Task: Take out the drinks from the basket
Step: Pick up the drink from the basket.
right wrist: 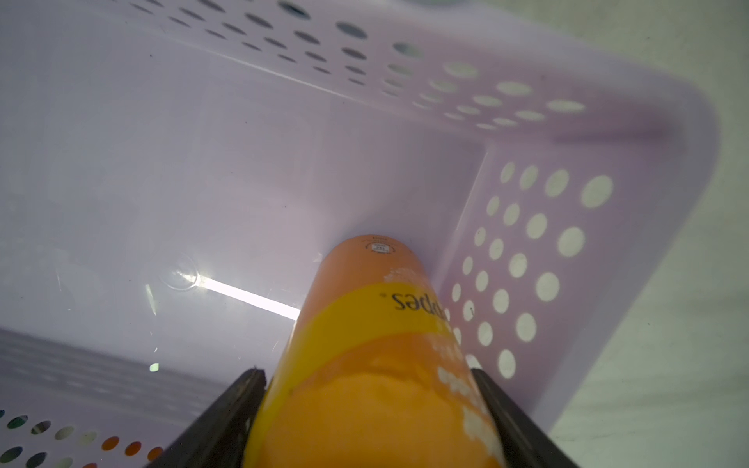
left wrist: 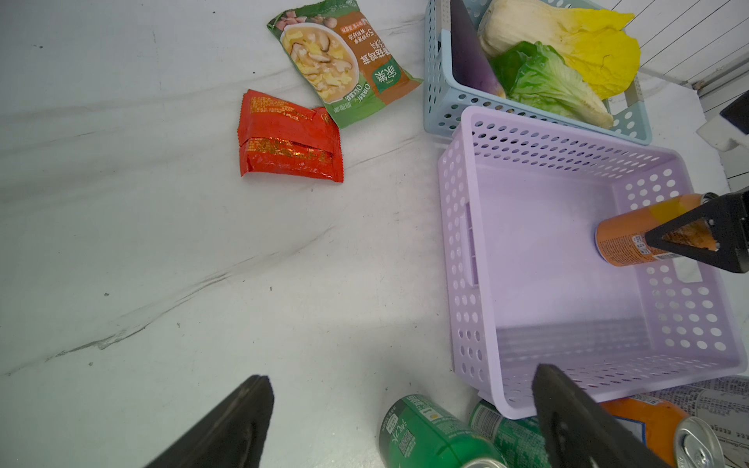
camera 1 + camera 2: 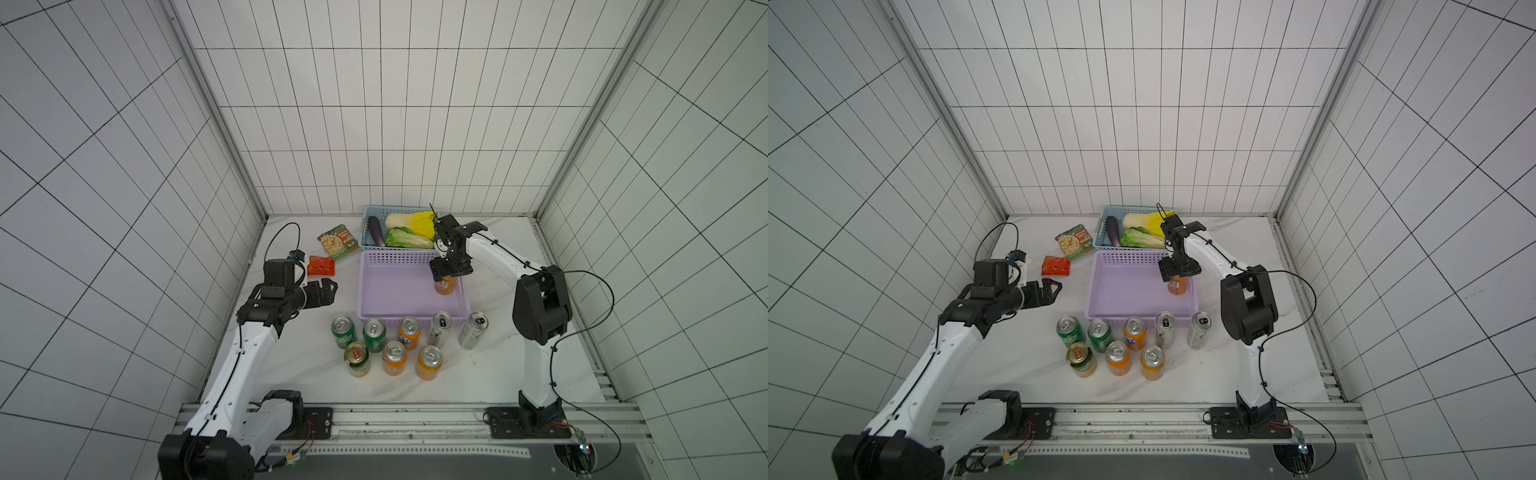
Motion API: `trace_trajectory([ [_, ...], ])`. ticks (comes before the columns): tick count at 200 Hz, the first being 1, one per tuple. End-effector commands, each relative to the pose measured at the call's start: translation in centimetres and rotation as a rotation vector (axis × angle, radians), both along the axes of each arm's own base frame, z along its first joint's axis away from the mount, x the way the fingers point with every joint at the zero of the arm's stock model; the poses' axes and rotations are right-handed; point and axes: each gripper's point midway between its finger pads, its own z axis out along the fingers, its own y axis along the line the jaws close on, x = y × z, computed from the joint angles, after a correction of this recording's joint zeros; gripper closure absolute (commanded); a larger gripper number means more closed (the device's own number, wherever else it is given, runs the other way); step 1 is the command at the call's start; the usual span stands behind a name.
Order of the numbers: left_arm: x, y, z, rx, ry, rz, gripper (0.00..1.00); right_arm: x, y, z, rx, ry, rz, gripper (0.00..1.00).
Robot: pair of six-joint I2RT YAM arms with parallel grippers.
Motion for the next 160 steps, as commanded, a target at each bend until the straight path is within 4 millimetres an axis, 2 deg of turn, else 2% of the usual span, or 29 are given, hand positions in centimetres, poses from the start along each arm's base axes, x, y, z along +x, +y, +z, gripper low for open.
trace_trajectory([
  [1,0.1,0.0,0.2,0.003,-0.008,-0.013,0.02,0.5,-0.2,0.1,-0.011,-0.009,-0.01,0.23],
  [95,0.1,-0.1,0.2,0.001,-0.008,-0.013,0.02,0.3,0.0,3.2,0.016,-0.068,-0.003,0.3],
  [160,0.0,-0.1,0.2,0.001,-0.009,-0.015,0.02,-1.1,0.3,6.3,0.024,-0.107,0.019,0.31],
])
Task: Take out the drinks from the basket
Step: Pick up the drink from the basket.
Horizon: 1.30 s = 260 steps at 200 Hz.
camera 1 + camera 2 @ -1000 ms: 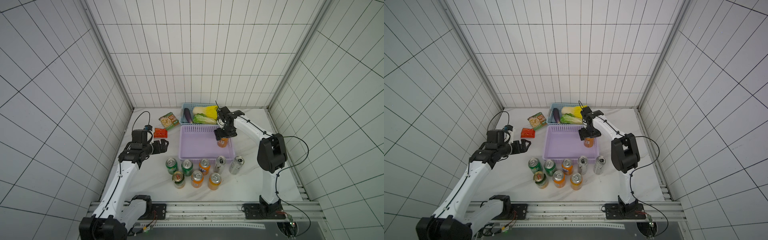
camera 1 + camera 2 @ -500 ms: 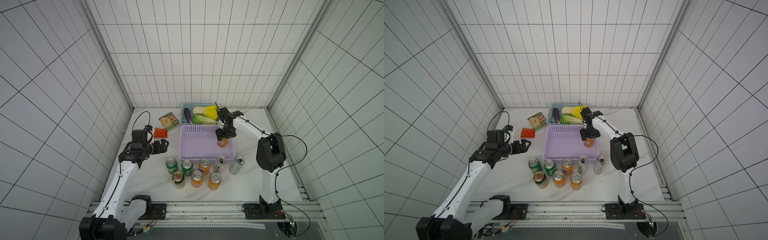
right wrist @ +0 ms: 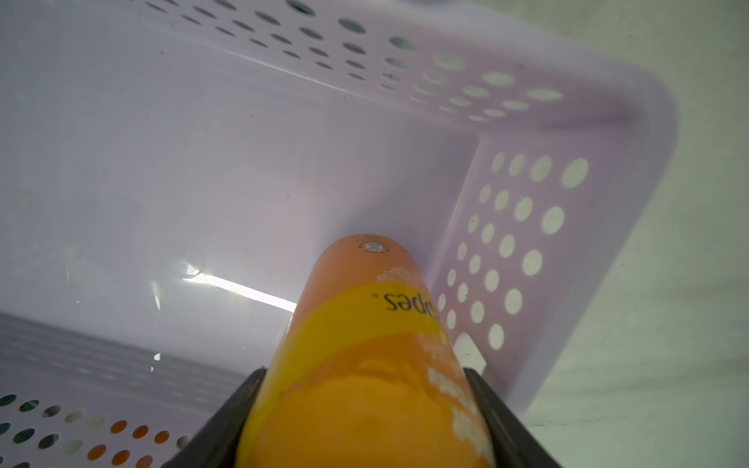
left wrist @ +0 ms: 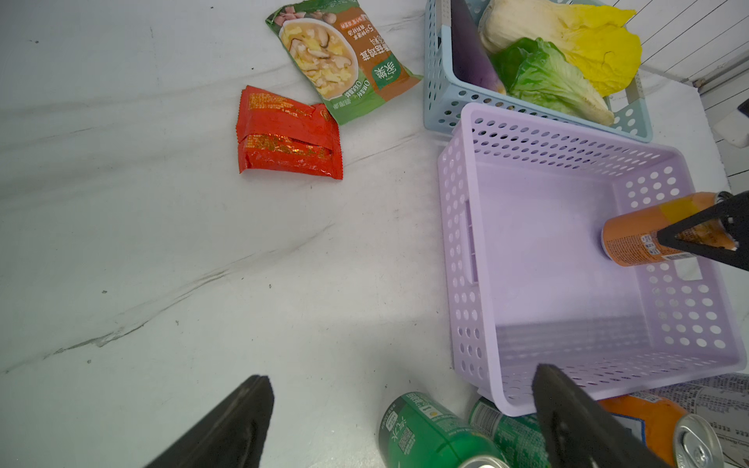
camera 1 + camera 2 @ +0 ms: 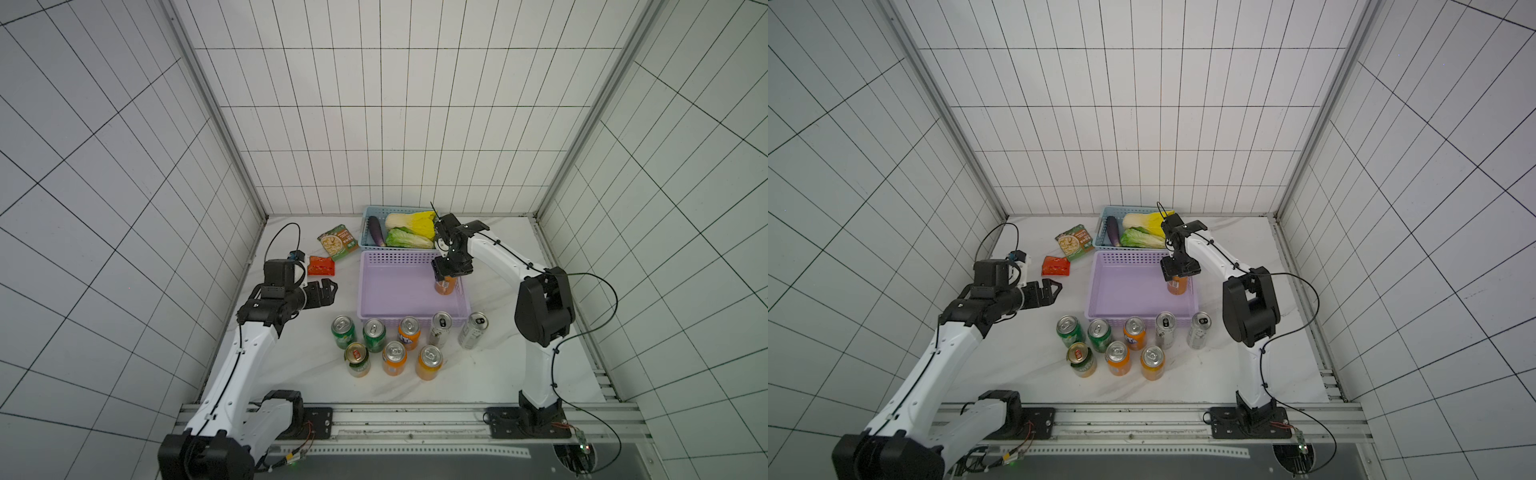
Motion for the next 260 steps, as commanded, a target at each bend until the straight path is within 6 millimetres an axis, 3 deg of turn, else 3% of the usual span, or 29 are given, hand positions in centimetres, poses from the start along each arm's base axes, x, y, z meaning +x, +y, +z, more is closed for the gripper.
trace_trajectory([
  [1,0.2,0.0,0.4,0.003,-0.017,-0.012,0.02,-0.3,0.3,4.6,0.03,-0.087,0.009,0.31],
  [71,0.1,-0.1,0.4,-0.002,-0.018,-0.014,0.02,-3.8,0.8,8.6,0.026,-0.127,0.056,0.31],
  [169,0.1,-0.1,0.5,-0.001,-0.021,-0.014,0.02,-10.1,1.3,15.5,0.061,-0.207,0.118,0.31],
  [216,0.1,0.0,0.6,-0.001,-0.023,-0.012,0.02,-13.6,0.3,18.0,0.079,-0.218,0.128,0.31],
  [260,0.1,0.0,0.6,0.001,-0.024,-0.012,0.02,-16.5,-1.5,18.9,0.072,-0.204,0.119,0.31],
])
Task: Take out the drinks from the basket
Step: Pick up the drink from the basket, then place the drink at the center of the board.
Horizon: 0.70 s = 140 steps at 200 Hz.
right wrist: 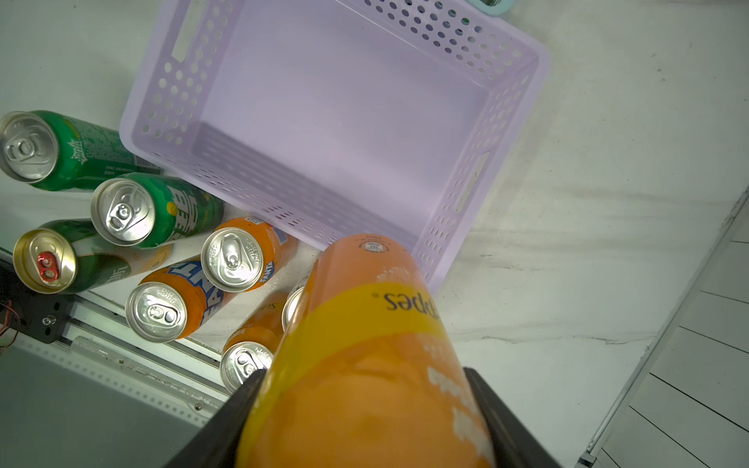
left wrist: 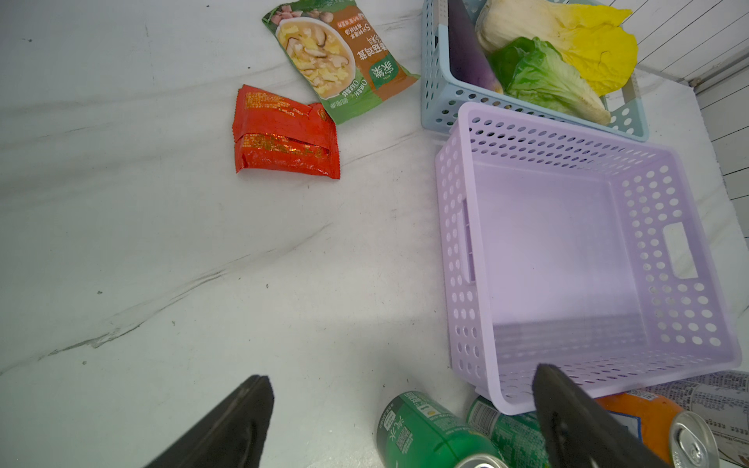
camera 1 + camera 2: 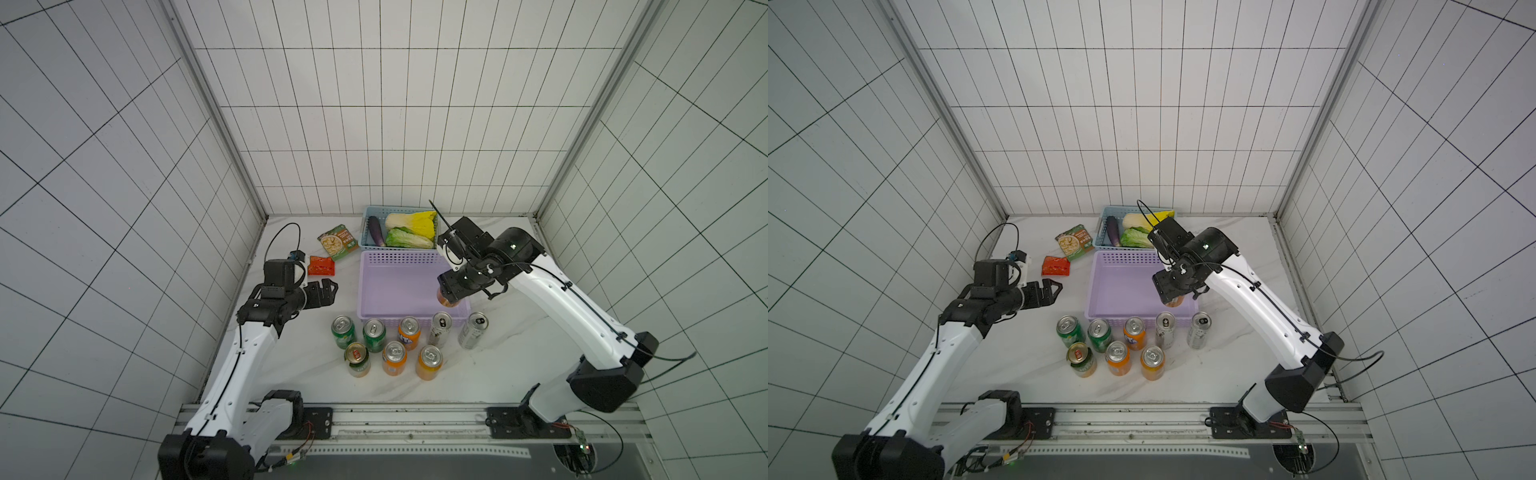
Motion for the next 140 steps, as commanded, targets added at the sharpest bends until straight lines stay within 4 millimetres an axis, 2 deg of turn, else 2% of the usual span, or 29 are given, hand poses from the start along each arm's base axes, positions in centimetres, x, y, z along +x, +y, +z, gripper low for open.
trace_trajectory([
  [1,0.1,0.1,0.6,0.006,-0.024,-0.007,0.02,-1.4,-1.8,2.3,0.017,-0.042,-0.04,0.31],
  [47,0.1,0.2,0.5,0.013,-0.023,-0.003,0.02,-4.5,-2.6,2.4,0.037,-0.015,-0.018,0.31],
  [140,0.2,0.4,0.3,0.022,-0.016,0.005,0.02,-10.0,-2.6,-1.3,0.109,0.068,-0.02,0.32],
])
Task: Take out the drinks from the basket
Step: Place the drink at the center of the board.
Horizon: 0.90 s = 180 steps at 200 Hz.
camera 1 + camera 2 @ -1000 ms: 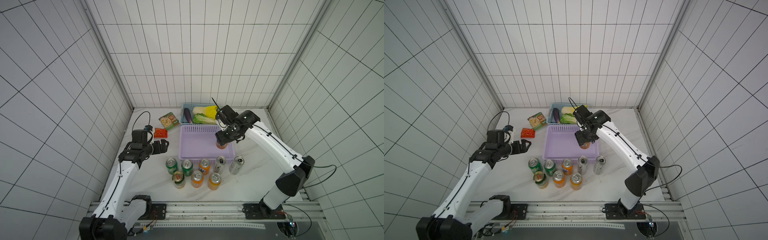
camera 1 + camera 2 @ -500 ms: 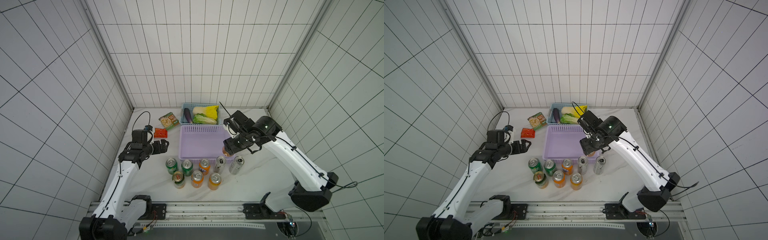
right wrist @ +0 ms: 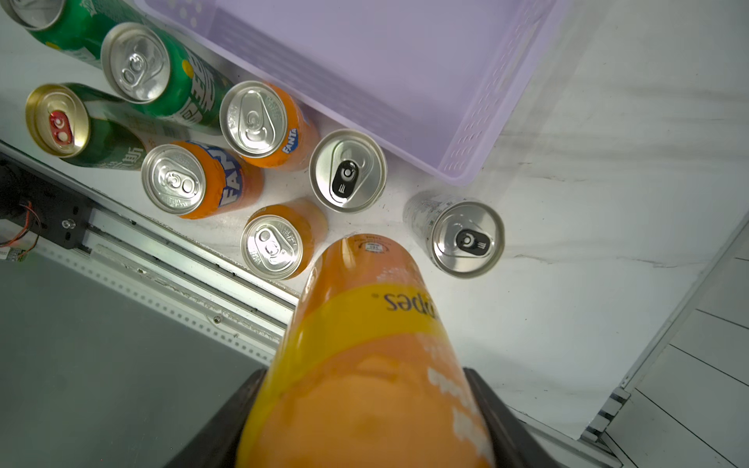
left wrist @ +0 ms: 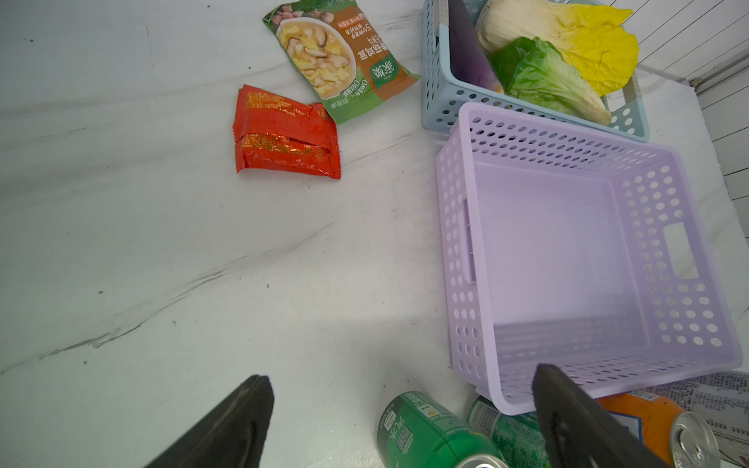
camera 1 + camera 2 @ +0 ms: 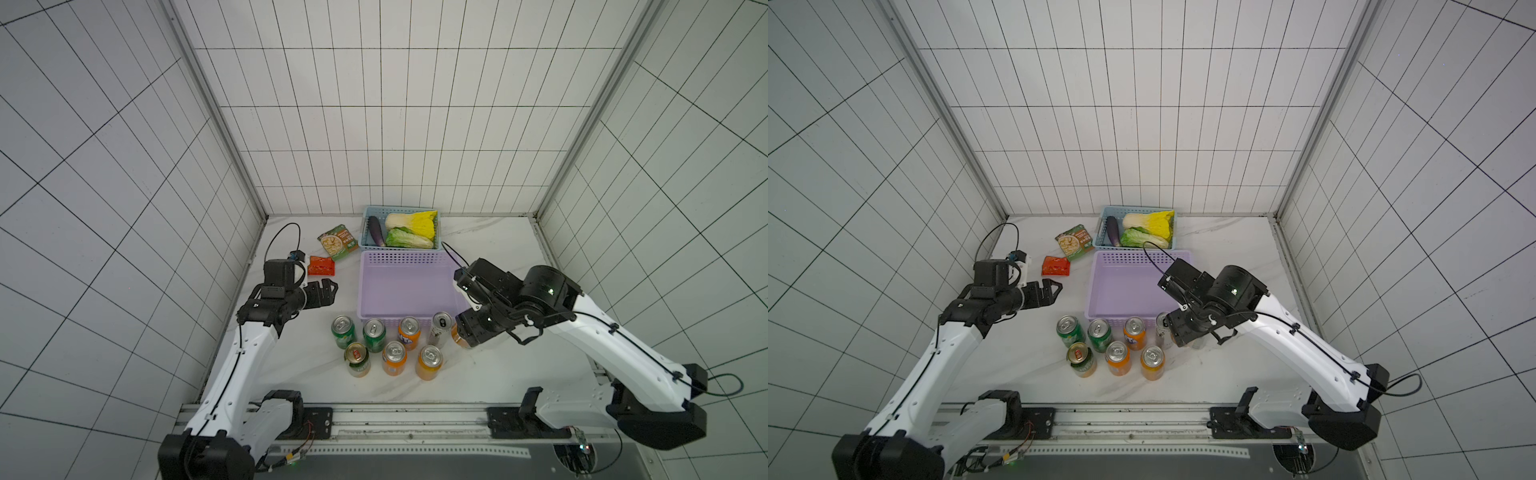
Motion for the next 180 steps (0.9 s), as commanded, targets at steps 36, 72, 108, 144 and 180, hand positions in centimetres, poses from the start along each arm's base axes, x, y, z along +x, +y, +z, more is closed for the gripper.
trace_trajectory([
  [36,0.2,0.5,0.4,0.024,-0.016,0.008,0.02,-1.2,0.2,-2.3,0.087,-0.006,-0.067,0.32],
  [72,0.1,0.5,0.3,0.028,-0.015,0.01,0.02,-1.1,0.0,-5.0,0.05,-0.007,-0.082,0.32],
  [108,0.1,0.6,0.3,0.028,-0.014,0.011,0.02,-0.9,-0.1,-7.6,0.019,-0.006,-0.095,0.32],
  [144,0.1,0.6,0.3,0.029,-0.014,0.012,0.02,-0.8,-0.2,-9.2,0.016,-0.01,-0.112,0.32],
  [180,0.1,0.6,0.3,0.03,-0.013,0.012,0.02,-1.0,-0.5,-10.4,0.003,0.0,-0.121,0.32],
])
